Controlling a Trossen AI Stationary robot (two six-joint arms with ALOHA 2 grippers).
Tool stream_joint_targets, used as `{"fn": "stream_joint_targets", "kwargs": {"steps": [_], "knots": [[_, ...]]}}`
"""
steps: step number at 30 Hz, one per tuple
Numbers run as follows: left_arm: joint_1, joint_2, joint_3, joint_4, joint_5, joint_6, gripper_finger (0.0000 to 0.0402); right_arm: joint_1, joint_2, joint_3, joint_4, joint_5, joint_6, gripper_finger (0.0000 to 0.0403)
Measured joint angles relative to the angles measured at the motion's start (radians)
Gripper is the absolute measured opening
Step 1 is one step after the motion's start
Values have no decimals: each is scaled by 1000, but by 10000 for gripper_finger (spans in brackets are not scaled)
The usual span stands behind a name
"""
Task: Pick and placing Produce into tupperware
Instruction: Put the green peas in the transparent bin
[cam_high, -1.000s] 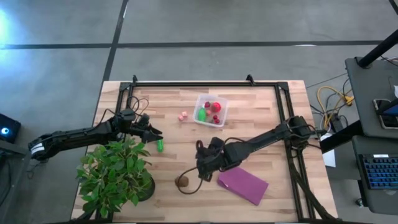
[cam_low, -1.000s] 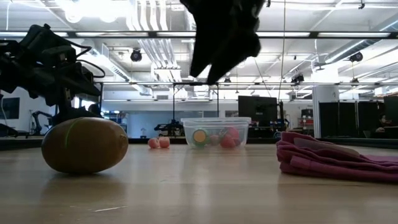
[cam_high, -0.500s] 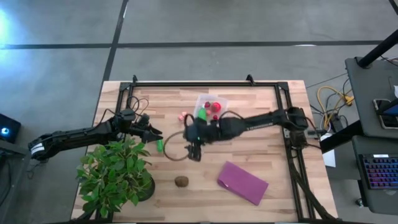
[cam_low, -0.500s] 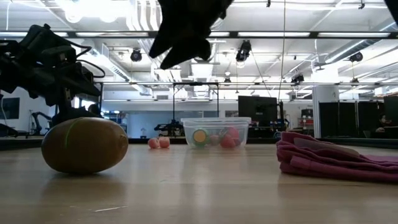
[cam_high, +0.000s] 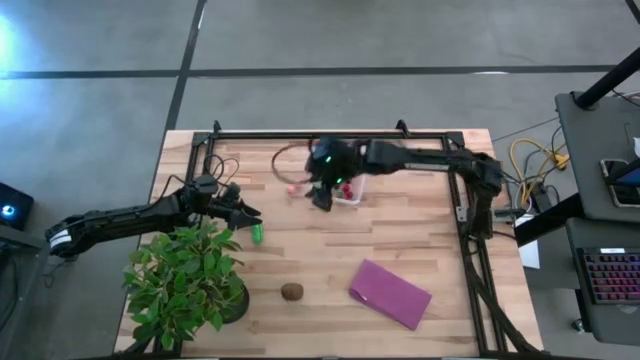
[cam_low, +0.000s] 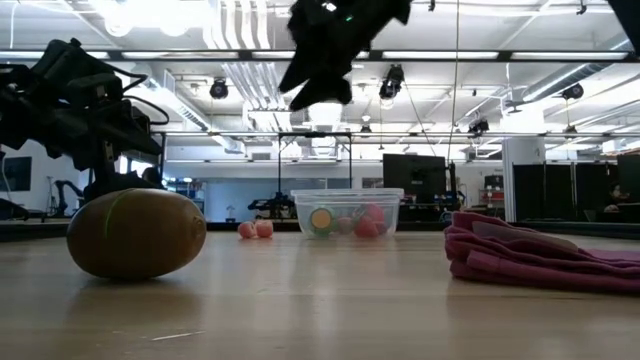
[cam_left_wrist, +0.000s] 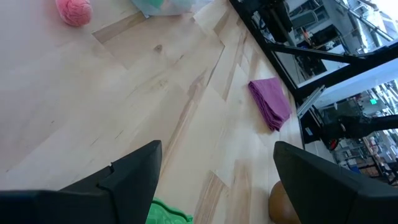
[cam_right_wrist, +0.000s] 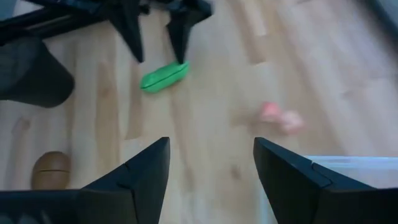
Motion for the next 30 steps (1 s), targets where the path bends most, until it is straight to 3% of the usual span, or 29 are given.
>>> {"fn": "stream_joint_targets", "kwargs": {"steps": [6,13,18,23,26,28,30], "knots": [[0,0,0,0,0,0,295,-51,-168,-7,-171,8,-83,219],[0,0,0,0,0,0,295,-79,-406,-119,-284,109,-96,219],[0,0,0,73,0,0,295,-65,-571,-279,-156,171,87,219],[0,0,0,138,0,-1,295,-37,-717,-383,-135,190,283,219],[0,3,0,144,0,-103,295,-14,-782,-434,-127,189,337,219],[0,4,0,210,0,-195,295,-19,-819,-470,-129,224,450,219],[0,4,0,344,2,-182,295,-18,-856,-506,-88,241,503,219]]}}
